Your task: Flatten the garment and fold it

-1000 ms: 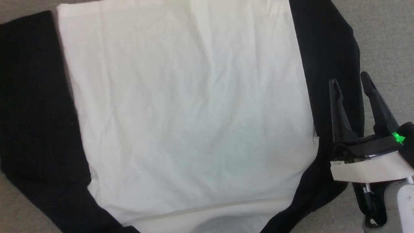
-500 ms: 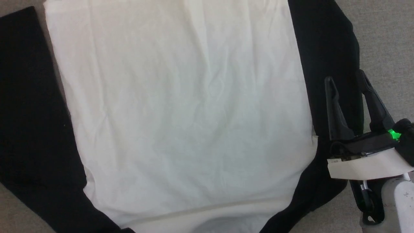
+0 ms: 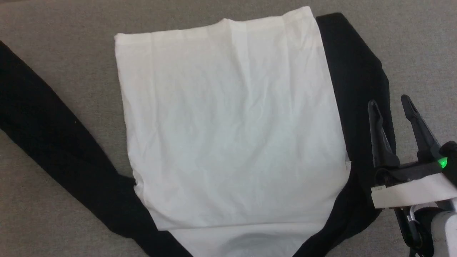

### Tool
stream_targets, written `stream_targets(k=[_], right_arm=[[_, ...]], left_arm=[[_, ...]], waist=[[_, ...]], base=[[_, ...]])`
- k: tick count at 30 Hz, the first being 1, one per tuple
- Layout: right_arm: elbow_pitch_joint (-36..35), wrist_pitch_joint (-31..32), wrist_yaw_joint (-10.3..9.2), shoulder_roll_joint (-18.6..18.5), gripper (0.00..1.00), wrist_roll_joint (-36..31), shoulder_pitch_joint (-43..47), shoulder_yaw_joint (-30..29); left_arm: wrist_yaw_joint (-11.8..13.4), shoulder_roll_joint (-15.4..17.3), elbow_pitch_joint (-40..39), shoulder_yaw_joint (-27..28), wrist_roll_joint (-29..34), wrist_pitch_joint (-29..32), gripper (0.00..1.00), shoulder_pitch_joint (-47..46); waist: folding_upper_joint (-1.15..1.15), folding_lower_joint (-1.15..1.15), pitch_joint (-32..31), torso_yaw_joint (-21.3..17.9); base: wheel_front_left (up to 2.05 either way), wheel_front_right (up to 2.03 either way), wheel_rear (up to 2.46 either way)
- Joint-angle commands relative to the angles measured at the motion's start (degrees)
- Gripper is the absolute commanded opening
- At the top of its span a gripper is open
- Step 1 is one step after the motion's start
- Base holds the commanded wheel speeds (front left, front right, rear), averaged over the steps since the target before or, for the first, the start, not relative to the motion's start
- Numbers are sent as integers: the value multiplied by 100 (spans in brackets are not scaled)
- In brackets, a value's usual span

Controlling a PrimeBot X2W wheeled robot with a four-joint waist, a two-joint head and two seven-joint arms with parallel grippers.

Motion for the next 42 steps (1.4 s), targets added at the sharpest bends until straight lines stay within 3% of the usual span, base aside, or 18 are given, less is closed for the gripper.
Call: stream_targets(k=[1,7,11,14,18,23,27,33,39,40,41,42], right_arm=[[-47,42,-9,20,100,-13,100,-27],[-167,195,-9,90,100,-14,419,-108],[-233,259,-9,143,100,-8,534,-101],[-261,310,-9,174,100,-14,590,-99],[-276,343,-9,201,100,-17,630,-72],[-280,379,-9,208,100,5,642,7],[-266,405,-9,196,100,27,637,19],[-221,404,-9,170,100,52,636,12],[-162,398,-9,168,100,63,648,34],[-152,400,-9,168,100,65,647,39],[-141,402,-9,168,100,69,646,45],[-135,404,-9,168,100,74,645,49]], left_arm=[[-48,120,-172,17,-28,38,0,143],[-118,195,-1436,-152,-60,340,0,596],[-150,87,-2486,-634,5,644,0,782],[-190,-207,-3150,-1309,113,841,0,773],[-314,-888,-3405,-2377,251,887,0,653],[-469,-1970,-2852,-3735,430,692,0,673],[-687,-2585,-2049,-4644,519,577,0,834],[-1024,-3011,-787,-5492,635,460,0,1019],[-1335,-3303,179,-5857,460,279,0,1148],[-1372,-3337,309,-5882,392,282,6,1163],[-1411,-3372,456,-5914,318,304,45,1167],[-1443,-3395,548,-5939,256,331,100,1163]], waist=[[0,0,-683,472],[0,0,-1157,742],[0,0,-1348,838],[0,0,-1439,891],[0,0,-1480,902],[0,0,-1461,811],[0,0,-1422,684],[0,0,-1415,539],[0,0,-1429,488],[0,0,-1433,485],[0,0,-1438,482],[0,0,-1439,481]], base=[[0,0,0],[0,0,0],[0,0,0],[0,0,0],[0,0,0],[0,0,0],[0,0,0],[0,0,0],[0,0,0],[0,0,0],[0,0,0],[0,0,0]])
